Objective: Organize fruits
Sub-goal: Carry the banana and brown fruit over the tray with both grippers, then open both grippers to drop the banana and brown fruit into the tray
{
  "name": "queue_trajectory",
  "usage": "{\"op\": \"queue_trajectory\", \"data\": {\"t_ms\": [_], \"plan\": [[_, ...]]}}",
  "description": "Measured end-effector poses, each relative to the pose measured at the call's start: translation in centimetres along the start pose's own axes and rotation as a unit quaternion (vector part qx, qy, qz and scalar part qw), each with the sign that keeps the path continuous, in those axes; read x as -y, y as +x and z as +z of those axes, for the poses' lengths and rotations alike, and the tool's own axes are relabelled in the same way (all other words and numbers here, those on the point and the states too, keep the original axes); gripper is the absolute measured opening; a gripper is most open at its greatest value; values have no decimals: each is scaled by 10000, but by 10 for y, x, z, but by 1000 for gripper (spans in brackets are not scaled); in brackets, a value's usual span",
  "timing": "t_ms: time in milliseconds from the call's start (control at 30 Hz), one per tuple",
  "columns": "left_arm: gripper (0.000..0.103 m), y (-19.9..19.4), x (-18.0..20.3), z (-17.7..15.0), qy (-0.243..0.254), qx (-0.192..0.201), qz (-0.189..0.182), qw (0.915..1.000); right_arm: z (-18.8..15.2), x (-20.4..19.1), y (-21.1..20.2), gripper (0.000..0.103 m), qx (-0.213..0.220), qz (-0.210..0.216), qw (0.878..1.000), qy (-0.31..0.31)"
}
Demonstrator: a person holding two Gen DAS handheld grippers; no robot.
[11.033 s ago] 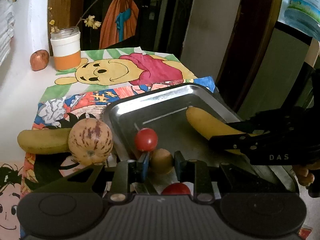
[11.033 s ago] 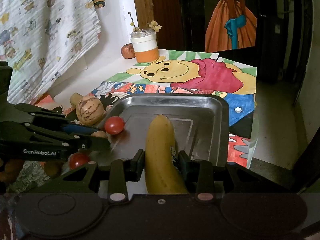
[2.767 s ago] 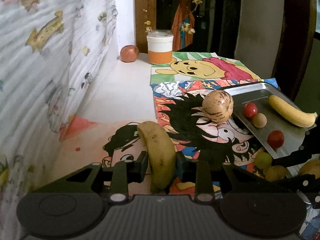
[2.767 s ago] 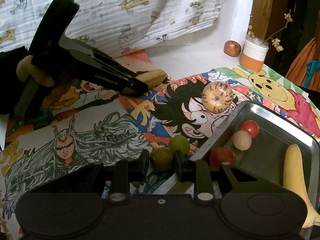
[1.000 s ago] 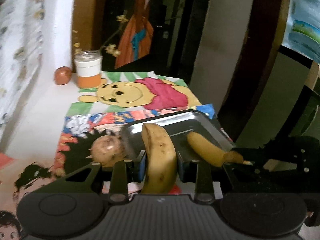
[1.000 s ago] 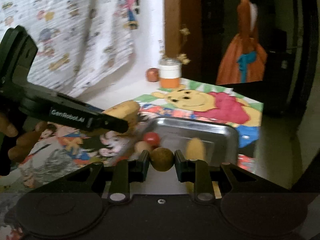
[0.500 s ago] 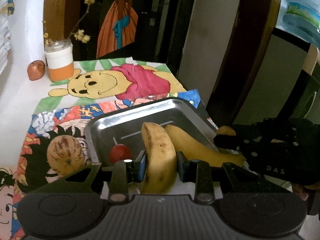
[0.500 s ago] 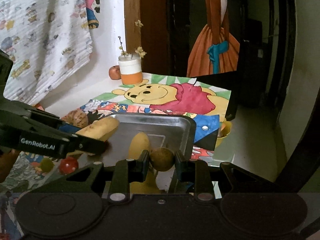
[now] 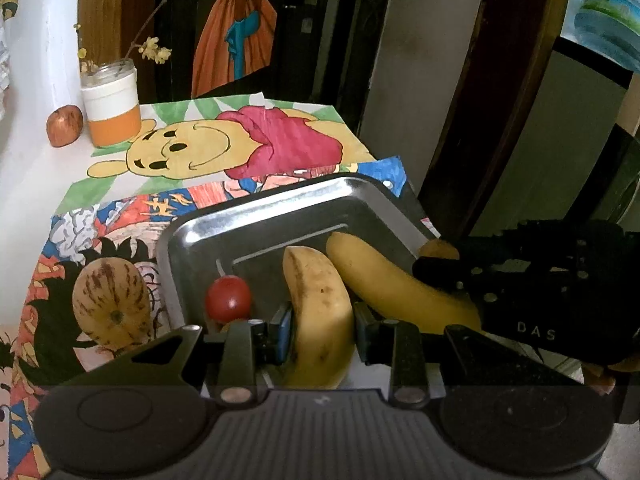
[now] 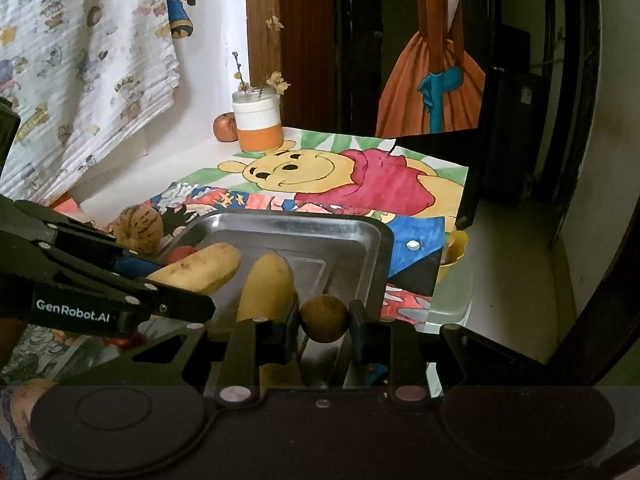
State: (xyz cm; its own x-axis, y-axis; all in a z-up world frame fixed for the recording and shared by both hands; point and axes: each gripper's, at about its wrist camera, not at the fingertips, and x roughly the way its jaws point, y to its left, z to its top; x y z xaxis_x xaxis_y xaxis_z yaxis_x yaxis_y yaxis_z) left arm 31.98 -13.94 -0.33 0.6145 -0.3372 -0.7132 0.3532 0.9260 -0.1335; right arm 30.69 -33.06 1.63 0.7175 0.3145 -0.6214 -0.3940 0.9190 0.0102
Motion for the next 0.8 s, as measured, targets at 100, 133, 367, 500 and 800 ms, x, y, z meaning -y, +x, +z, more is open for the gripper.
{"op": "queue_trajectory", "data": {"t_ms": [100, 133, 367, 500, 800], "plan": [[35, 2, 0, -1, -17, -44, -14, 10000, 0, 0, 0, 29, -5, -7, 10000, -7], [35, 3, -1, -1, -17, -65, -19, 10000, 0, 0, 0, 29, -5, -7, 10000, -6], [35, 5, -1, -2, -34, -122, -17, 9999, 0, -1, 0, 30, -8, -23, 10000, -7], [35, 5, -1, -2, -28, -122, -21, 9999, 0, -1, -1, 30, -8, -25, 10000, -4], [36, -1, 1, -2, 2, -46, -69, 10000, -1, 1, -4, 33, 27, -66, 10000, 54]]}}
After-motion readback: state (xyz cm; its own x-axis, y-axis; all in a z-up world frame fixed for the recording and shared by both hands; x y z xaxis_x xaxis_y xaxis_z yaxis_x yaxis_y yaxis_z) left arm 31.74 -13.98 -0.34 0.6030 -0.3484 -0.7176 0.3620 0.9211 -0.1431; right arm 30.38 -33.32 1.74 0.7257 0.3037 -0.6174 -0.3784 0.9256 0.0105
